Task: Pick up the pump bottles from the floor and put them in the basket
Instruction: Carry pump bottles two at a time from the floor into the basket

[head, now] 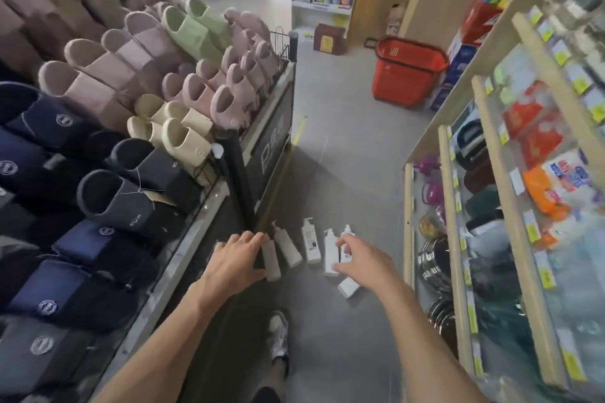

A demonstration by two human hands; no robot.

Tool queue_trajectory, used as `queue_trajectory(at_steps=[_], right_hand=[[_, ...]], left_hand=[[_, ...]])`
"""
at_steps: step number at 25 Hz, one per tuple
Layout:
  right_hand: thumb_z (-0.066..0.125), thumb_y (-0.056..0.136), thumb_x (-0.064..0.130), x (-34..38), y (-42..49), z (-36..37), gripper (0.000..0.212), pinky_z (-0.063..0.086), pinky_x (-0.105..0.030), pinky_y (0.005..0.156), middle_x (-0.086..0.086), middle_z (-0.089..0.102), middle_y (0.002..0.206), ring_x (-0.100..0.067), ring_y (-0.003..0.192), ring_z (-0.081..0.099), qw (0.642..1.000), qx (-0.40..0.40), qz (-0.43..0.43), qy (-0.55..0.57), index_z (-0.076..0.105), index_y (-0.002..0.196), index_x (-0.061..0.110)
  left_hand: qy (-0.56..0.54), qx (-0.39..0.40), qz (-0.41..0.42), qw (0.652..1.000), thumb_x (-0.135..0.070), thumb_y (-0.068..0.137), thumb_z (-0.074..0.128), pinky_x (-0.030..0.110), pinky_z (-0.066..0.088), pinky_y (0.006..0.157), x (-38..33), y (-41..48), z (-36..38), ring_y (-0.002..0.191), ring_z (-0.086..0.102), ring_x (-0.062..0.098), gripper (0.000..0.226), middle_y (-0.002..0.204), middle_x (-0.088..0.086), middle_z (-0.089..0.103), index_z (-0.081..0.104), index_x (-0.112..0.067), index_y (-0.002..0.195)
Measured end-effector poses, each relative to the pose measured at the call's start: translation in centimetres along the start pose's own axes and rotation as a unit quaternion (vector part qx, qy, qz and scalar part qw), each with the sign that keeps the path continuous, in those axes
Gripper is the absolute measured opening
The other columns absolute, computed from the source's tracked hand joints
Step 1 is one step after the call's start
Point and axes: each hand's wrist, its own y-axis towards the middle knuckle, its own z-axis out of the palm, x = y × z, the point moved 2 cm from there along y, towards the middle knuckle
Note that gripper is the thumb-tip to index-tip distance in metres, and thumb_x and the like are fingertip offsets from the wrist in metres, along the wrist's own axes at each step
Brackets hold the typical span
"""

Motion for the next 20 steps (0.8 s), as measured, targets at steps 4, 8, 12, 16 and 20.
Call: queue_trajectory(at_steps=[4,8,12,16,20], right_hand=[[0.069,0.077,0.050,1.9,6.9,-1.2,0.043,0.048,-0.040,0.094,0.017,0.060,0.107,-0.022,0.127,0.052,0.999,0.020,0.008,0.031,0.055,0.116,0.042],[0.070,0.084,0.044,3.2,13.8,-2.1,0.043,0.046,-0.034,0.093,0.012,0.060,0.112,-0.020,0.116,0.056,0.999,0.028,0.000,0.029,0.056,0.125,0.036],[0.071,0.087,0.043,3.1,20.3,-0.7,0.047,0.043,-0.034,0.099,0.007,0.060,0.129,-0.021,0.125,0.054,0.998,0.058,-0.006,0.006,0.056,0.129,0.030],[0.071,0.088,0.045,1.2,27.8,4.5,0.049,0.046,-0.037,0.095,0.006,0.061,0.127,-0.022,0.120,0.056,0.995,0.101,-0.021,-0.009,0.055,0.131,0.030],[0.071,0.089,0.044,-1.3,37.3,12.0,0.051,0.047,-0.039,0.097,0.005,0.061,0.131,-0.023,0.121,0.056,0.992,0.117,-0.032,-0.023,0.054,0.135,0.029]], left_hand=[[-0.020,0.013,-0.016,1.000,-0.050,0.084,0.068,0.039,0.044,0.095,2.6,6.4,-0.8,0.118,0.051,0.021,0.065,0.130,-0.007,0.050,0.038,-0.036,0.140],[-0.032,0.018,-0.029,0.999,-0.047,0.087,0.067,0.038,0.043,0.095,4.8,12.9,-1.3,0.118,0.050,0.019,0.064,0.130,-0.006,0.049,0.037,-0.036,0.141],[0.015,0.043,-0.026,0.999,-0.046,0.087,0.069,0.040,0.041,0.101,5.7,18.2,2.3,0.126,0.047,0.021,0.075,0.141,-0.004,0.046,0.031,-0.033,0.150],[0.014,0.067,-0.057,0.996,-0.044,0.088,0.068,0.041,0.041,0.102,7.0,24.1,9.8,0.129,0.046,0.023,0.075,0.143,-0.002,0.045,0.030,-0.032,0.152],[-0.013,0.066,-0.100,0.993,-0.041,0.088,0.067,0.046,0.042,0.102,10.2,31.3,19.1,0.127,0.048,0.027,0.069,0.140,0.000,0.047,0.034,-0.031,0.147]])
